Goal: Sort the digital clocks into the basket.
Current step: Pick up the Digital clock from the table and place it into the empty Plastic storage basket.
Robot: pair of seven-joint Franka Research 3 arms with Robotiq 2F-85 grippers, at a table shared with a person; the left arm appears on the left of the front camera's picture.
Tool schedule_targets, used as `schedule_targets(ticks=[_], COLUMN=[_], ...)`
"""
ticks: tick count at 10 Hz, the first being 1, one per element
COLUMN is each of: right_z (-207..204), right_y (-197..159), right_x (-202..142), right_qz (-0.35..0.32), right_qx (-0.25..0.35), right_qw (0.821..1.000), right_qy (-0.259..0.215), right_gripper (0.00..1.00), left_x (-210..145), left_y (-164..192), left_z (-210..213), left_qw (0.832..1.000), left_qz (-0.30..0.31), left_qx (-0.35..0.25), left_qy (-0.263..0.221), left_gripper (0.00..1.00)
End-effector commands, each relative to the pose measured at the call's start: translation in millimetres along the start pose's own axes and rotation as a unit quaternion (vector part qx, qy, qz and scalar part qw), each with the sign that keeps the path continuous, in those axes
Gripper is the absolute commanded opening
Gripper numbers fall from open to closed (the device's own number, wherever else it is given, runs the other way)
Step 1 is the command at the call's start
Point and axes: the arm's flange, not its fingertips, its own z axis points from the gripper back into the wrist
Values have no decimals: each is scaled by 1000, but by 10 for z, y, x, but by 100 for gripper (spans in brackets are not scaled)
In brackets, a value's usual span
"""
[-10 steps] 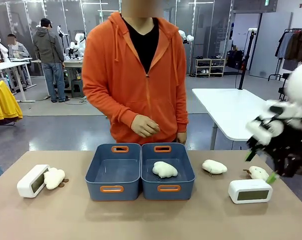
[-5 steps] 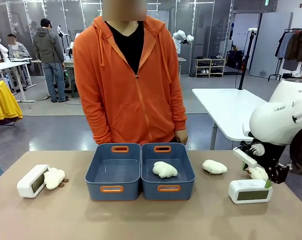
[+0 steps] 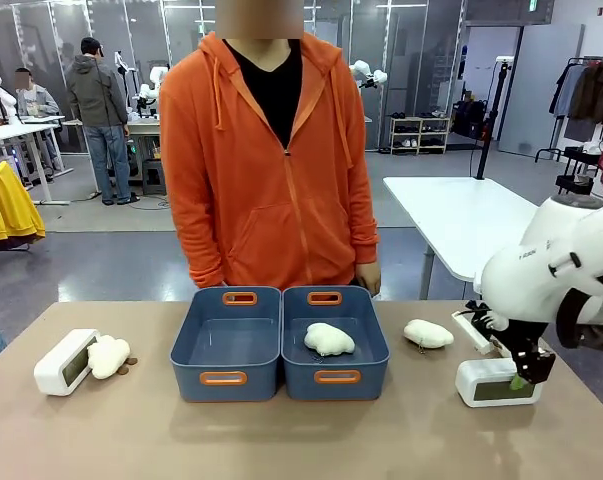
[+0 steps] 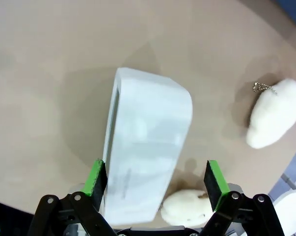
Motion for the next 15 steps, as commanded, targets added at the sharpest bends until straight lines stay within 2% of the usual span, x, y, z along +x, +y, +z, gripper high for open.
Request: schedule_targets(ticks=[1,2,3,4,5,7,8,9,10,11,12,13,14,15], right_z=[-227,-287,-299,-253,-237,-243,-192,-16,283,688,1117,1359,1529,1702], right_y=[-75,-66,-71,-47,-32,26,35,21,-11,7,0,-25,24,217], right_x=[11,23,4,20,29,80,96,75,26,30,76,189,282,186], right_qz=[-29,-46,-48,-46,-48,-43,-51,-68,-99,-118,-142,-131,-124,-150], right_qx=[18,36,34,40,40,54,58,55,30,3,-11,4,-25,-42], right_qw=[999,998,998,998,998,997,996,995,993,992,987,983,988,983], right_qy=[-9,-26,-23,-34,-33,-32,-36,-51,-62,-53,-77,-132,-91,-94], right_gripper=[100,100,54,40,0,0,13,3,3,3,3,3,3,3], left_x=[-2,-2,-2,-2,-2,-2,-2,-2,-2,-2,-2,-2,-2,-2], left_y=[4,4,4,4,4,4,4,4,4,4,4,4,4,4], left_z=[0,0,0,0,0,0,0,0,0,0,0,0,0,0], left_qw=[1000,1000,1000,1000,1000,1000,1000,1000,1000,1000,1000,1000,1000,1000], left_qz=[-6,-6,-6,-6,-6,-6,-6,-6,-6,-6,-6,-6,-6,-6], left_qx=[-3,-3,-3,-3,-3,-3,-3,-3,-3,-3,-3,-3,-3,-3], left_qy=[3,3,3,3,3,3,3,3,3,3,3,3,3,3], left_gripper=[100,100,100,100,100,100,100,100,100,100,100,100,100,100])
